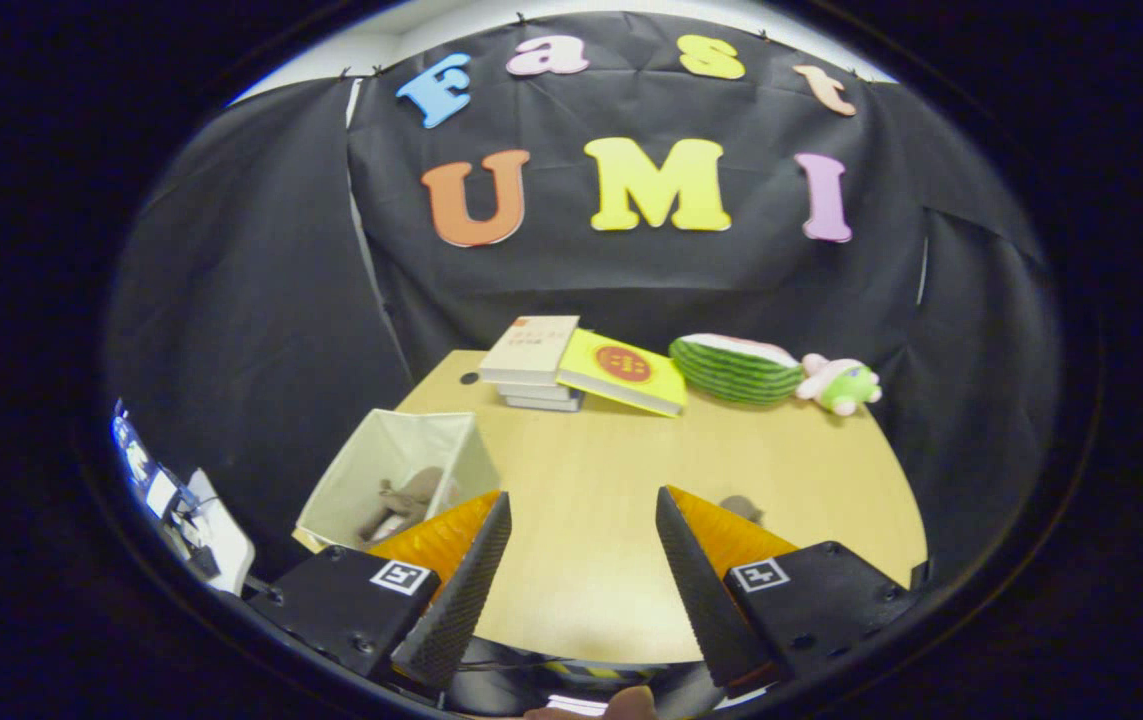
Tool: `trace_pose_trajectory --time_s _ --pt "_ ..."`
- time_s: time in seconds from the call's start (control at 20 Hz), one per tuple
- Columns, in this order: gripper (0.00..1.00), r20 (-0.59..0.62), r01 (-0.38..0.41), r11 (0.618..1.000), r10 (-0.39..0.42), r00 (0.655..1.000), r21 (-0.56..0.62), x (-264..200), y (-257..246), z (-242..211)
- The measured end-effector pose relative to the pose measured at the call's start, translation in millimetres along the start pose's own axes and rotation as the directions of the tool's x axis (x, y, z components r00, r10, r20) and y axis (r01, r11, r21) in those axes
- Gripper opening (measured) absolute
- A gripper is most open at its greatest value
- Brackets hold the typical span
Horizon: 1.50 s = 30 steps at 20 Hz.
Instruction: Open the storage box then place both shoes into the box .Put the left shoe in first, then the right shoe, with the right side of both shoes facing outward in a uniform manner.
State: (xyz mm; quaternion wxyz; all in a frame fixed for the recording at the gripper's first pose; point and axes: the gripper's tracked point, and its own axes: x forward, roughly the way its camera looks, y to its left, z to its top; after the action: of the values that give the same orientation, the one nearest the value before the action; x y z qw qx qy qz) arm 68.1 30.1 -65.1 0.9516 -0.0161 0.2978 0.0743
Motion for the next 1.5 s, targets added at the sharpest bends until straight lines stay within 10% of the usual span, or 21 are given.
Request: trace_pose_trajectory --time_s 0.35,1.15,1.5 --pt "0.95 -0.2 0.066 0.997 -0.055 0.978 0.049 27.2 -113.3 -75.1" --pt "0.93 -0.556 0.079 0.975 0.052 0.83 0.209 143.8 -161.4 -200.7" --pt "0.52 -0.586 0.113 0.918 0.146 0.797 0.381 158.5 -163.6 -217.8"
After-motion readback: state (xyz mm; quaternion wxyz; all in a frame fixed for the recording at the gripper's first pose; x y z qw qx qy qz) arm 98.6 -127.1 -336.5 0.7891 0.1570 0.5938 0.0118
